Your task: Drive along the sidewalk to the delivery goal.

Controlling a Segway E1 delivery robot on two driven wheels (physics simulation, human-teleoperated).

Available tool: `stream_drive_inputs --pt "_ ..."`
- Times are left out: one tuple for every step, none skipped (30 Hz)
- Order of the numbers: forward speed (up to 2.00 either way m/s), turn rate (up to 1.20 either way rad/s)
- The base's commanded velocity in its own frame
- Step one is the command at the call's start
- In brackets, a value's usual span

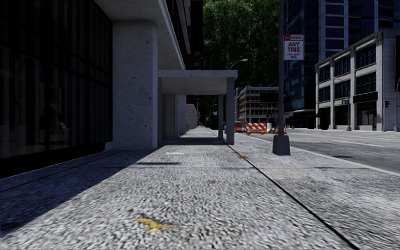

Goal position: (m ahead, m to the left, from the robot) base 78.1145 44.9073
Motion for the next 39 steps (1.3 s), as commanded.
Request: stream_drive_inputs --pt "2.00 0.00" --pt "2.00 0.00" --pt "2.00 0.00" --pt "2.00 0.00" --pt "2.00 0.00" --pt "2.00 0.00" --pt "2.00 0.00" --pt "2.00 0.00" --pt "2.00 0.00" --pt "2.00 0.00" --pt "2.00 0.00" --pt "2.00 0.00" --pt "2.00 0.00" --pt "2.00 0.00" --pt "2.00 0.00" --pt "2.00 0.00" --pt "2.00 0.00" --pt "2.00 0.00" --pt "2.00 0.00" --pt "2.00 0.00" --pt "2.00 0.00" --pt "2.00 0.00" --pt "2.00 0.00" --pt "2.00 0.00" --pt "2.00 0.00" --pt "2.00 0.00" --pt "2.00 0.00" --pt "2.00 0.00" --pt "2.00 0.00" --pt "2.00 0.00" --pt "2.00 0.00" --pt "2.00 0.00" --pt "2.00 0.00" --pt "2.00 0.00" --pt "2.00 0.00" --pt "2.00 0.00" --pt "2.00 0.00" --pt "2.00 0.00" --pt "2.00 0.00"
